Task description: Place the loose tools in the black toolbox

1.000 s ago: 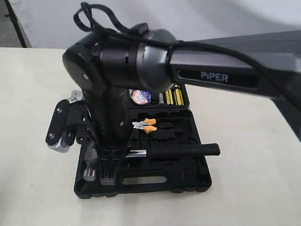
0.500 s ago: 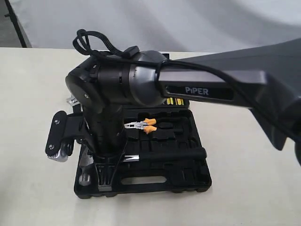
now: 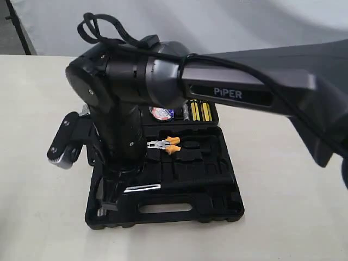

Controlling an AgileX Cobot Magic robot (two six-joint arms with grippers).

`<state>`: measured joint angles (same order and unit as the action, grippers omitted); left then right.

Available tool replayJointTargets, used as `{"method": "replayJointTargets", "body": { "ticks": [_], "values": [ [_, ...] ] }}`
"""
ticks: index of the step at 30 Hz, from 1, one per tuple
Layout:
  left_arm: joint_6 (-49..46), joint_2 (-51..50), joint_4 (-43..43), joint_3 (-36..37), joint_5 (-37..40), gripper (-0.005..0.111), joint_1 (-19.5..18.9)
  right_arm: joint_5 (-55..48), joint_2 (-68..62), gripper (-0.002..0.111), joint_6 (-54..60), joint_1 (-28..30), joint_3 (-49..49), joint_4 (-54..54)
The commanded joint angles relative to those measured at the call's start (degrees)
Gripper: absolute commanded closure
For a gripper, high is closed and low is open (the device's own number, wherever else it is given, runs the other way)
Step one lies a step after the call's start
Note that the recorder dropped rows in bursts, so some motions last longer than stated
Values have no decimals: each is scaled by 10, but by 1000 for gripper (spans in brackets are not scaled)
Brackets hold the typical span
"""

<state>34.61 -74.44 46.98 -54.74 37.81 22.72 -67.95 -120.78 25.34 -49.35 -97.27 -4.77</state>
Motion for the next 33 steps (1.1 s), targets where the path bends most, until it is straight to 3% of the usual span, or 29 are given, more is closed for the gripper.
{"method": "replayJointTargets", "body": {
  "ticks": [1,5,11,17,27,33],
  "values": [
    [6,5,-8,5,-10,105,-2,-20,7,109,-67,19,-12,22],
    [6,5,-8,5,-10,105,-2,-9,5,109,-121,26,-12,24],
    [6,5,-8,5,-10,105,-2,98,-29,109,-155,26,27,87],
    [6,5,-8,5,-10,105,-2,90,-71,109,-160,26,37,107],
    [6,5,-8,5,-10,105,-2,53,47,109,-191,26,-5,34],
    [6,5,-8,5,-10,105,-2,88,0,109,-210,26,29,48]
  ]
}}
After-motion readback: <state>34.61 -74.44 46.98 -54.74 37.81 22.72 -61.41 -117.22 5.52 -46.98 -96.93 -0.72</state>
